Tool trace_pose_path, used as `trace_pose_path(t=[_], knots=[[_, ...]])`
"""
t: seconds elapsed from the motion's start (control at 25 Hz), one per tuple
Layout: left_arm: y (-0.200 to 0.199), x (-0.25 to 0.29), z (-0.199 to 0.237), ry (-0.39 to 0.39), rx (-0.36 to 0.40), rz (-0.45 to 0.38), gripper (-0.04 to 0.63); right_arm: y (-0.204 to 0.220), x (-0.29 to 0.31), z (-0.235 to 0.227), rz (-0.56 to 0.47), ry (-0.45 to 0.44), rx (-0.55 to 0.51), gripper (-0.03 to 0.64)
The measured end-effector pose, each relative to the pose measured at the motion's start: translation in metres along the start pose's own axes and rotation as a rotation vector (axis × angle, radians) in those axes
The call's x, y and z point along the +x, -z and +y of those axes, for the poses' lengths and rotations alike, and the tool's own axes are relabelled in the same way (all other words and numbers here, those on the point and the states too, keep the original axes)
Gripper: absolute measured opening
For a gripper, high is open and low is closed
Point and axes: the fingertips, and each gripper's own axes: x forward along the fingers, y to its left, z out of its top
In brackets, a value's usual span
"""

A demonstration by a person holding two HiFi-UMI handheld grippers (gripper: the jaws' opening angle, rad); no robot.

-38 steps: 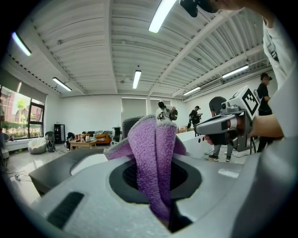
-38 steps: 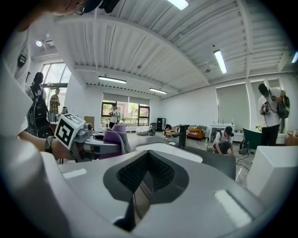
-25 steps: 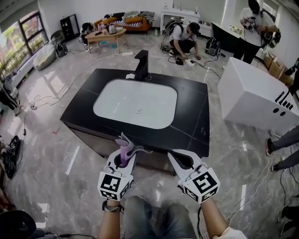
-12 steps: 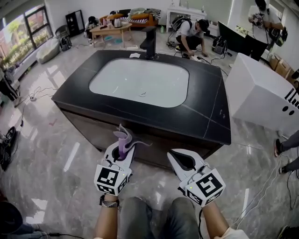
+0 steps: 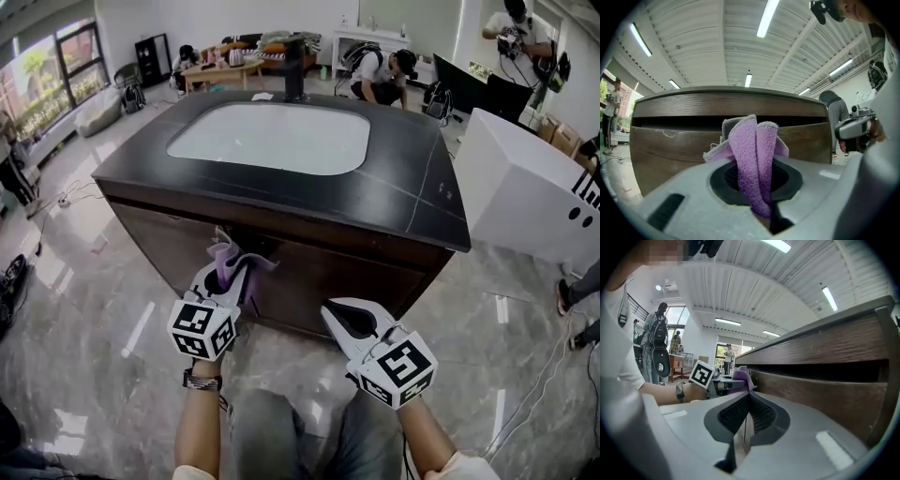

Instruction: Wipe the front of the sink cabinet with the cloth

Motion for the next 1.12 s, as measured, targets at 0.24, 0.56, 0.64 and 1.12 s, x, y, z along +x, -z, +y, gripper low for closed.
trace_pose_path(t=[0.24, 0.56, 0.64, 1.12], knots=[[-0.003, 0.019, 0.001, -0.002, 0.009, 0.016, 0.052, 0.006, -0.020, -0.022, 0.007, 0.051, 0.032, 0.006], [-0.012, 0.026, -0.022, 0.027, 0.018, 0.015, 0.049, 0.005, -0.047, -0.047, -0.024, 0.124, 0.053, 0.006], [-0.013, 0.030, -0.045, 0.083, 0.017, 0.010, 0.049, 0.008, -0.053, -0.046, -0.017, 0.131, 0.052, 0.006], [-0.016, 0.046, -0.136, 0.343, 0.013, -0.013, 0.049, 0.020, -0.097, -0.064, -0.014, 0.258, 0.057, 0.006]])
